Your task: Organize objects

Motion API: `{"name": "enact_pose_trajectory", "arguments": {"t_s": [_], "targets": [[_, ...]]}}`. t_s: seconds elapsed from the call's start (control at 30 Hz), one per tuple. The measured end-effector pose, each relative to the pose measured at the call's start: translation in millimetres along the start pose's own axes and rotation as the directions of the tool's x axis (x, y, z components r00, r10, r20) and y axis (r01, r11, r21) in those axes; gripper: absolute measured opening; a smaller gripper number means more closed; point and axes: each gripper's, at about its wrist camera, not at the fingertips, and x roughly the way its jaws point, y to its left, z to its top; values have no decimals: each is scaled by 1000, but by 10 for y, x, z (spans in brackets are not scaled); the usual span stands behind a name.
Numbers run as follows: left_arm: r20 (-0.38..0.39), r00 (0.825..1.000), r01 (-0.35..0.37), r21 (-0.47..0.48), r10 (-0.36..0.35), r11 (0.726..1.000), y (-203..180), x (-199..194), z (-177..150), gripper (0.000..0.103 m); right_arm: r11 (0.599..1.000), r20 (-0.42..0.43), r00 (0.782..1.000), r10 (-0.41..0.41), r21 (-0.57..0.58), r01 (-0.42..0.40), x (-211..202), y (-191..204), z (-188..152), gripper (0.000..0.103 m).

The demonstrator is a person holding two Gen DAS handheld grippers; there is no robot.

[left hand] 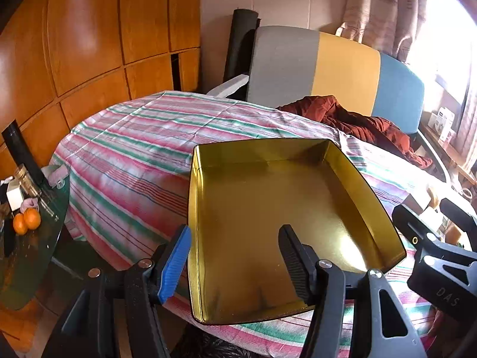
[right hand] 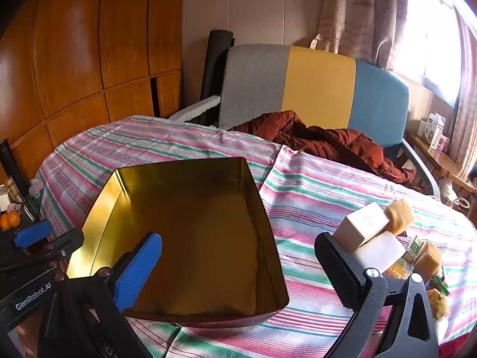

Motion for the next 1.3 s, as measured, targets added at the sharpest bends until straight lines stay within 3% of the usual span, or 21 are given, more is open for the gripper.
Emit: {"name": "enact_pose_trajectory", "arguments": {"t_s": [0.17,0.3,0.4,0.63,0.8,0.97,1.0,1.07,1.23,1.3], "targets": [[33,999,21,43,-22,999,-42,-33,-7,62,999,42,999,17,33,-18,-85,-83,-35,103],[41,998,38,80,-42,996,-80,-20,3,62,999,22,1000,17,33,-18,-70,-116,-69,103],[40,994,100,109,-105,989,-105,-15,-8,62,1000,2,1000,-9,12,9,-47,-135,-103,103],[20,964,261,136,-266,956,-222,-7,-13,62,997,-29,999,-42,70,44,-63,-391,-180,103],[-22,955,298,96,-297,950,-313,76,33,62,994,-41,998,-57,89,60,-105,-544,-204,103],[-44,927,376,144,-374,915,-487,96,43,63,991,-63,996,-60,119,67,-174,-747,-250,103],[-63,910,415,152,-411,897,-549,107,52,64,988,-71,995,-64,139,74,-208,-861,-271,103],[-88,893,450,180,-442,875,-657,113,55,73,981,-82,993,-80,169,93,-271,-1032,-300,103],[-157,848,529,278,-505,802,-1086,70,12,74,939,-101,972,-213,252,233,-611,-1725,-404,103],[-191,822,569,299,-536,766,-1258,63,3,74,910,-111,957,-269,295,290,-775,-2020,-441,103]]}}
